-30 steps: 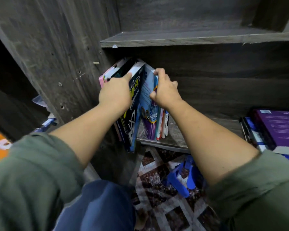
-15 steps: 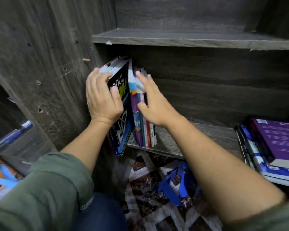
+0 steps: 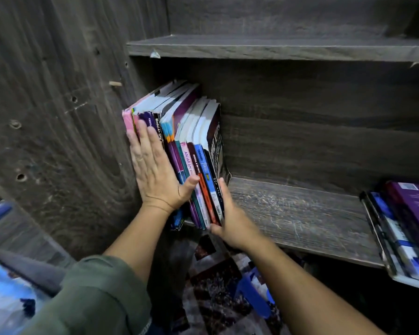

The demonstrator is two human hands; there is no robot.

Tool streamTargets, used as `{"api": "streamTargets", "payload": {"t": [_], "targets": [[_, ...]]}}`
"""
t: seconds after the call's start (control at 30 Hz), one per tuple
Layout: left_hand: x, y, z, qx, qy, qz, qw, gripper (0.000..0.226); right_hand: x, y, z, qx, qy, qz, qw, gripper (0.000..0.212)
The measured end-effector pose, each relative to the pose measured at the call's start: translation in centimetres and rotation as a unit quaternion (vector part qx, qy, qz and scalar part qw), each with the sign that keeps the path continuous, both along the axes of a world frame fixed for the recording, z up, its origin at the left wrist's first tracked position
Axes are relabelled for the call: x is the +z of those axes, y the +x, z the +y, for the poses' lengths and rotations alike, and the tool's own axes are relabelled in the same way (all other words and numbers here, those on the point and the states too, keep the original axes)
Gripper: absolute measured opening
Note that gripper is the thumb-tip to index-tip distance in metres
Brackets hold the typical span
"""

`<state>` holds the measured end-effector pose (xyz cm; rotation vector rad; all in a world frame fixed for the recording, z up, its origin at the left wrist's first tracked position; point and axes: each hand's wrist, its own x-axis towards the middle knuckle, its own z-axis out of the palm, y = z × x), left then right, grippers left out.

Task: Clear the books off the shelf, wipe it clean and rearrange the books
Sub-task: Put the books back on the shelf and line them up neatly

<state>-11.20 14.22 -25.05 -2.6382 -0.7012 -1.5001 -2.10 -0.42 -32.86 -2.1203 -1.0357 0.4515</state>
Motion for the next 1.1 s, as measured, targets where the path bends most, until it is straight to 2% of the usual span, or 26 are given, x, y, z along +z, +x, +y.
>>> {"api": "streamTargets", "payload": {"t": [0.2,0.37,0.53,0.6,0.67,0.73,0.77,0.8,0.87,0.93,0.97,1.03,1.1], "targets": [[-4.0,-1.3,-0.1,-0.021,-0.010,0.034,0.999,0.116,-1.0,-0.4,1.4,-0.055,0.038,0.013,0.998,0.139],[-5.1,-1.2,0.0,-0.010,-0.021,0.093,0.995,0.118,-1.6,1.0,1.4,-0.022,0.035,0.035,0.999,0.137],[-5.8,-1.3,-1.8,0.001,-0.105,0.126,0.986,0.114,-1.2,1.5,0.9,0.013,0.024,0.055,0.998,0.132],[-4.5,-1.5,-3.5,-0.032,-0.164,0.064,0.984,0.108,-0.7,1.0,1.3,0.007,0.043,0.039,0.998,0.135],[-2.5,-1.7,-5.4,-0.074,-0.252,-0.053,0.963,0.095,-0.5,0.5,2.0,0.001,0.080,0.023,0.996,0.136],[-0.9,-2.3,-6.2,-0.058,-0.312,-0.126,0.940,0.073,-0.3,0.2,2.6,-0.008,0.110,0.010,0.994,0.136],[-0.5,-2.7,-6.0,-0.024,-0.325,-0.122,0.938,0.059,-0.1,0.1,2.8,-0.013,0.117,0.001,0.993,0.137],[-0.3,-3.2,-5.4,0.018,-0.335,-0.090,0.938,0.045,-0.1,0.0,3.0,-0.017,0.119,-0.004,0.993,0.137],[-0.5,-4.2,-4.0,0.117,-0.347,0.060,0.929,0.027,0.0,-0.2,3.0,-0.020,0.109,-0.009,0.994,0.136],[-1.2,-4.7,-2.8,0.164,-0.342,0.228,0.897,0.022,0.1,-0.3,2.8,-0.025,0.093,-0.002,0.995,0.134],[-1.5,-4.6,-2.4,0.165,-0.341,0.281,0.882,0.023,0.3,-0.1,2.6,-0.025,0.090,0.010,0.996,0.133],[-2.0,-4.1,-1.7,0.154,-0.328,0.336,0.870,0.023,0.7,0.6,2.1,-0.014,0.097,0.047,0.994,0.131],[-2.2,-3.5,-1.5,0.145,-0.306,0.354,0.872,0.018,1.2,1.3,1.7,0.010,0.099,0.079,0.992,0.126]]}}
